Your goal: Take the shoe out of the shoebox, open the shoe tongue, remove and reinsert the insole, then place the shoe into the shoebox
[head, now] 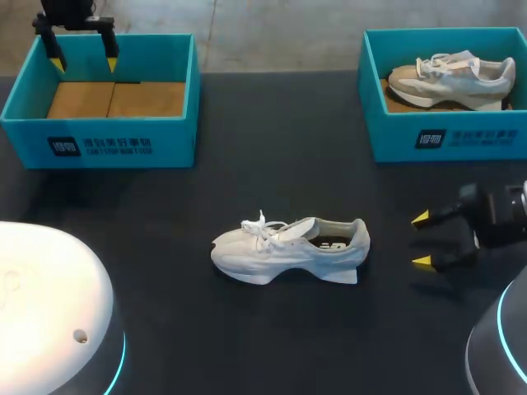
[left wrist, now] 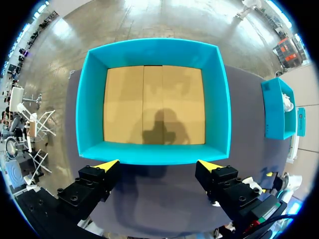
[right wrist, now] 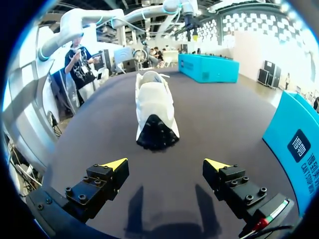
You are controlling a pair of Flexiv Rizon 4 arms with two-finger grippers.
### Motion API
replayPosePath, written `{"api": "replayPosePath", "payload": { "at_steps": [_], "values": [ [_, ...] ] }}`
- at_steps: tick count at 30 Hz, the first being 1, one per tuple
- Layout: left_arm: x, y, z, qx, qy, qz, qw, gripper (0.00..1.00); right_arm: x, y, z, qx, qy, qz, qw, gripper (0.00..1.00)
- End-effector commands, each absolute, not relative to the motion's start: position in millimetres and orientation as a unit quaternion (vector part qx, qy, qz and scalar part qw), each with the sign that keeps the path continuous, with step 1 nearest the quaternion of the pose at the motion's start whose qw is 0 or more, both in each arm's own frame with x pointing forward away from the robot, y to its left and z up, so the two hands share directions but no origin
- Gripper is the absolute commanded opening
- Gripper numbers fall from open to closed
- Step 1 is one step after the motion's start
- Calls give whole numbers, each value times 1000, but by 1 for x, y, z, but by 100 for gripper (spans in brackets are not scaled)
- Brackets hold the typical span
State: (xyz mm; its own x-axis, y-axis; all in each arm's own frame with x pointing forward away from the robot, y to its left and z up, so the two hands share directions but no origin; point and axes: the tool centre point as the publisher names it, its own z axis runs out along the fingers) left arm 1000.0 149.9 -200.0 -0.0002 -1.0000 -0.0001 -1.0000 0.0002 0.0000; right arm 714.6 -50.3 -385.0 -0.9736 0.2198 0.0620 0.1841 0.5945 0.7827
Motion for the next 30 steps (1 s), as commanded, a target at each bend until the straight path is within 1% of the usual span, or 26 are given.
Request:
{"api": "replayPosePath", "payload": {
  "at_steps": [1,18,30],
  "values": [
    [1000,150,-200,-707,707,0,0,100,713,-53,-386,112,891,438,20,100],
    [1000,150,-200,-707,707,0,0,100,708,-56,-395,100,876,472,25,100],
    [1000,150,-200,-707,707,0,0,100,707,-39,-398,103,869,483,26,100]
  ]
}}
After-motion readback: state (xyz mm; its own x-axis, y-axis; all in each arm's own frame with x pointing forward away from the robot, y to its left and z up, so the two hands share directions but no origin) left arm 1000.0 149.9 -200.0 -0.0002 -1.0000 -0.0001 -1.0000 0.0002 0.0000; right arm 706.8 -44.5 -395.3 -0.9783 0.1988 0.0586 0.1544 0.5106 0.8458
